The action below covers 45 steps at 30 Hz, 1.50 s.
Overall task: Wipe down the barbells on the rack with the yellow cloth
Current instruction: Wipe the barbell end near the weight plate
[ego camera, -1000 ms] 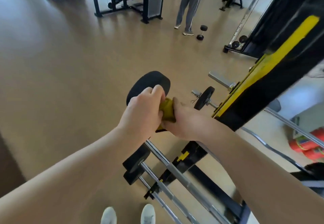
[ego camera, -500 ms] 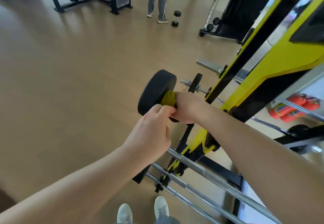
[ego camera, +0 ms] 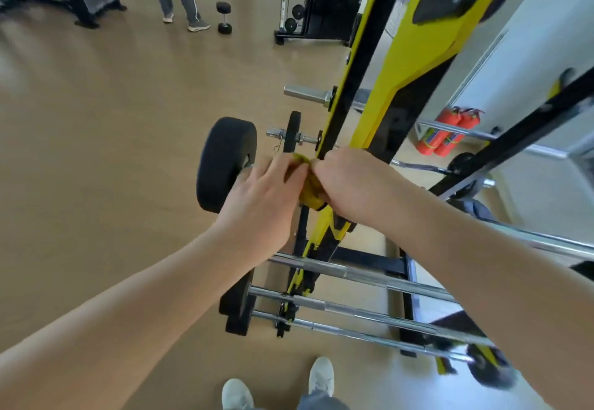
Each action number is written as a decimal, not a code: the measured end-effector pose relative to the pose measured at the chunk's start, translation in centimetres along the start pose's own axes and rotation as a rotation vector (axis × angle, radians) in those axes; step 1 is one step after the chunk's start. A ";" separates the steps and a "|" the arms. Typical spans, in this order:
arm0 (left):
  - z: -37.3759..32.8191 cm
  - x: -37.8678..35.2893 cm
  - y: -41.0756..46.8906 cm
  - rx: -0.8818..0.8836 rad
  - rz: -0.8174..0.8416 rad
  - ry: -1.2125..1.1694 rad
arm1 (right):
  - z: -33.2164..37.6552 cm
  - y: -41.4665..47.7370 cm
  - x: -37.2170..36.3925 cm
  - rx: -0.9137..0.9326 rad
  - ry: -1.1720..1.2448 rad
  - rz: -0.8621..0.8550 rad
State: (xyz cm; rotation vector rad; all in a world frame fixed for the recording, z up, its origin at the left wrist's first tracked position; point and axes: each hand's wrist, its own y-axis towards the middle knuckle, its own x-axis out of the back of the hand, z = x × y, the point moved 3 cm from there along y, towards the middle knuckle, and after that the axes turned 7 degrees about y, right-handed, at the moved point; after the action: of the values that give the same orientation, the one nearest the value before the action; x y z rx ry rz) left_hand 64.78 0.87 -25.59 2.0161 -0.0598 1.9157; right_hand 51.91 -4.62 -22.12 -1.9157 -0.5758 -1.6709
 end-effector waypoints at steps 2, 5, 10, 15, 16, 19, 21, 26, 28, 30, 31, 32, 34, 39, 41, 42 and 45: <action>0.3 -0.3 1.7 -0.068 0.042 0.148 | -1.0 -1.3 0.4 0.013 0.180 -0.038; 0.3 -1.1 5.3 -0.080 0.172 0.166 | -3.1 -3.1 0.2 0.054 0.425 -0.103; -1.4 -2.4 7.5 -0.065 0.233 0.137 | -4.4 -4.1 -1.9 0.217 0.440 -0.167; -1.8 -0.9 4.9 -0.126 0.160 -0.086 | -6.2 -5.1 -2.6 0.112 0.699 -0.210; -1.8 -0.4 4.3 -0.156 0.170 -0.115 | -6.6 -5.1 -2.7 0.101 0.677 -0.243; -2.0 0.8 3.2 -0.188 0.321 -0.108 | -7.6 -4.8 -2.9 -0.024 0.520 -0.280; -2.0 1.5 2.8 -0.110 0.443 -0.201 | -7.9 -4.7 -3.2 -0.115 0.501 -0.274; -1.4 2.0 4.1 -0.107 0.123 0.119 | -6.7 -4.6 -3.4 -0.059 0.422 -0.283; -2.2 0.1 4.8 -0.132 0.237 0.265 | -6.9 -4.7 -3.4 -0.025 0.425 -0.276; -3.3 -2.2 5.2 -0.058 0.304 0.284 | -7.4 -4.8 -3.7 0.006 0.516 -0.263; -3.6 -3.0 5.6 -0.006 0.250 0.280 | -7.7 -4.9 -4.0 0.014 0.567 -0.260; -3.9 -3.3 6.0 0.030 0.170 0.297 | -8.0 -4.9 -4.2 0.013 0.607 -0.258; -4.1 -3.3 6.8 0.062 0.096 0.347 | -8.2 -4.9 -4.7 0.005 0.646 -0.255; -3.0 -3.2 9.7 -0.020 0.610 0.099 | -7.6 -4.5 -5.3 0.052 0.430 -0.103; -2.9 -3.2 10.5 -0.020 0.794 -0.011 | -7.4 -4.4 -5.6 0.050 0.309 -0.095; -2.9 -3.2 10.5 -0.029 0.773 -0.028 | -7.5 -4.5 -5.7 0.053 0.275 -0.112; -2.1 -3.0 7.6 -0.030 0.290 0.141 | -7.6 -4.5 -6.1 0.119 0.286 -0.167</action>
State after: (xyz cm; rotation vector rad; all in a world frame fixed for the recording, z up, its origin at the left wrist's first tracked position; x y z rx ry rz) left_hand 60.41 -6.32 -26.76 1.9324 -0.3607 2.2119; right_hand 42.40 -5.79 -26.96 -1.5444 -0.7174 -1.9267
